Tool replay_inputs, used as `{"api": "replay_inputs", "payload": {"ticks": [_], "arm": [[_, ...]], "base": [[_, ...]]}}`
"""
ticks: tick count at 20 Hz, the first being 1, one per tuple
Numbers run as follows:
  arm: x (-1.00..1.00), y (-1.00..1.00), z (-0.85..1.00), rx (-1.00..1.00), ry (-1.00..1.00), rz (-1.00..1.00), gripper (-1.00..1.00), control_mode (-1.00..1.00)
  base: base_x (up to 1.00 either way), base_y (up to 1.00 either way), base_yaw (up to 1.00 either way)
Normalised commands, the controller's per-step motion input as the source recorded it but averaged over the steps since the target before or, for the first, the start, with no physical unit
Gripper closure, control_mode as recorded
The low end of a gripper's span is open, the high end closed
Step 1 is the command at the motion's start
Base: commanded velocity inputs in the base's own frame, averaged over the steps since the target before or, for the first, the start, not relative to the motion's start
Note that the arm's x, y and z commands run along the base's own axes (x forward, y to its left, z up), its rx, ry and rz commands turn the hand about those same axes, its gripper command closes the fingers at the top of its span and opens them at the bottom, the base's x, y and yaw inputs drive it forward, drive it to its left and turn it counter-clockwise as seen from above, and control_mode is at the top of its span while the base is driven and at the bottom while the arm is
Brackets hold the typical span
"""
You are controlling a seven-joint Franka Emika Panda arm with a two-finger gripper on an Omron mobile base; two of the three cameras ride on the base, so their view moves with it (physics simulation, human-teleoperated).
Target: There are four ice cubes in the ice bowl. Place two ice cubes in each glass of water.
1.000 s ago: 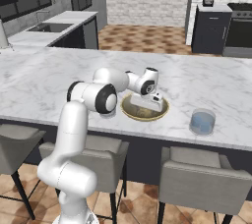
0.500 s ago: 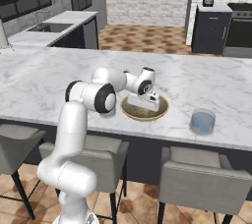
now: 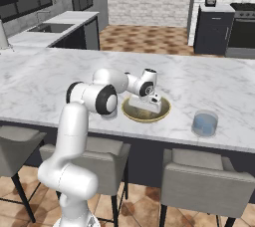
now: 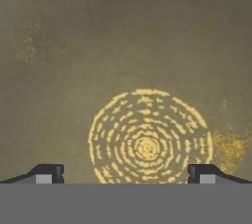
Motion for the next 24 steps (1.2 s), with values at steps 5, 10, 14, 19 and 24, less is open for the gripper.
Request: {"api": "replay_inputs", "payload": {"ticks": [5, 10, 14, 19, 24], "arm": [[-0.23, -0.06, -0.03, 0.0, 0.0, 0.0, -1.0, -1.0], [-0.31, -0.12, 0.0, 0.0, 0.0, 0.0, -1.0, -1.0], [-0.23, -0.02, -0.01, 0.0, 0.0, 0.0, -1.0, -1.0], [-0.04, 0.0, -0.11, 0.0, -0.04, -0.01, -1.0, -1.0], [0.0, 0.0, -0.15, 0.0, -0.05, 0.0, -1.0, -1.0]], "base": [[0.0, 0.0, 0.0], [0.0, 0.0, 0.0], [0.0, 0.0, 0.0], [0.0, 0.0, 0.0], [0.0, 0.0, 0.0]]}}
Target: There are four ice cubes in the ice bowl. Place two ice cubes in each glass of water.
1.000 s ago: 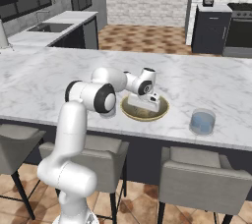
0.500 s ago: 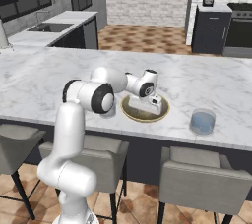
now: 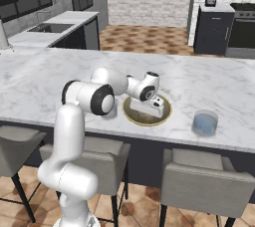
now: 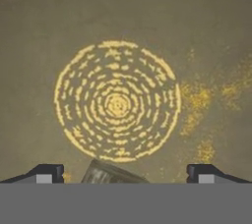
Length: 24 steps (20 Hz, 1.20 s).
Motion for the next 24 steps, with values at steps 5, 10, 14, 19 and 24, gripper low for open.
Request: {"api": "replay_inputs", "payload": {"ticks": [5, 10, 14, 19, 24], "arm": [[0.0, 0.09, -0.13, 0.0, -0.05, 0.0, -1.0, -1.0], [0.0, 0.17, -0.1, -0.02, -0.02, -0.01, 1.0, -1.0], [0.0, 0.05, -0.12, 0.0, -0.02, -0.01, 1.0, -1.0], [0.0, 0.01, -0.08, 0.0, -0.02, -0.02, 1.0, -1.0], [-0.02, 0.0, 0.11, 0.0, -0.15, -0.06, 1.0, -1.0]], "base": [[0.0, 0.0, 0.0], [0.0, 0.0, 0.0], [0.0, 0.0, 0.0], [0.0, 0.0, 0.0], [0.0, 0.0, 0.0]]}}
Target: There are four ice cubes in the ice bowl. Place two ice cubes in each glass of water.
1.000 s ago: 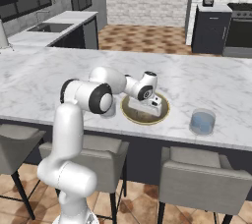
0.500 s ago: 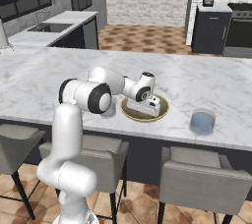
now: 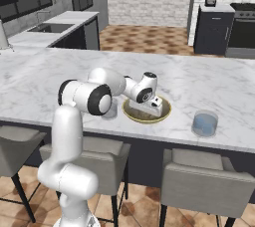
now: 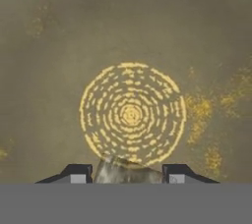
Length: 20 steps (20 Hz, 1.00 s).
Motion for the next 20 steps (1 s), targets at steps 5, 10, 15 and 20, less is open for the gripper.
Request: {"api": "replay_inputs", "payload": {"ticks": [5, 10, 15, 20], "arm": [[-0.03, 0.06, 0.35, 0.0, -0.25, -0.08, 1.0, -1.0], [-0.13, 0.12, 0.52, 0.0, -0.24, -0.08, 1.0, -1.0], [-0.26, 0.28, 0.71, 0.0, -0.17, -0.05, 1.0, -1.0], [-0.31, 0.35, 0.81, 0.0, -0.09, -0.04, 1.0, -1.0]], "base": [[0.0, 0.0, 0.0], [0.0, 0.0, 0.0], [0.0, 0.0, 0.0], [0.0, 0.0, 0.0]]}}
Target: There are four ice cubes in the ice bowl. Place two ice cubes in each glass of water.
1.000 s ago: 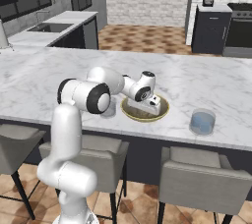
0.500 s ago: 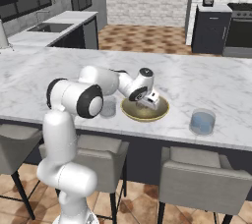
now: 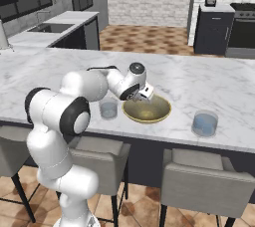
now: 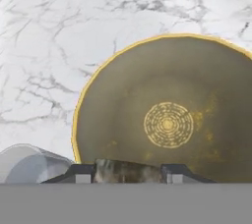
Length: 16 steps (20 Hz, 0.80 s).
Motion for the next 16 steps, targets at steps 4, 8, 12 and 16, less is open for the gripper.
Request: {"api": "replay_inputs", "payload": {"ticks": [4, 8, 12, 16], "arm": [[-0.34, 0.47, 0.83, -0.04, -0.03, -0.04, 1.0, -1.0], [-0.38, 0.5, 0.79, -0.04, -0.01, -0.03, 1.0, -1.0], [-0.55, 0.43, 0.81, -0.01, 0.0, 0.0, 1.0, -1.0], [-0.65, 0.42, 0.62, -0.01, 0.04, 0.0, 1.0, -1.0]], "base": [[0.0, 0.0, 0.0], [0.0, 0.0, 0.0], [0.0, 0.0, 0.0], [0.0, 0.0, 0.0]]}}
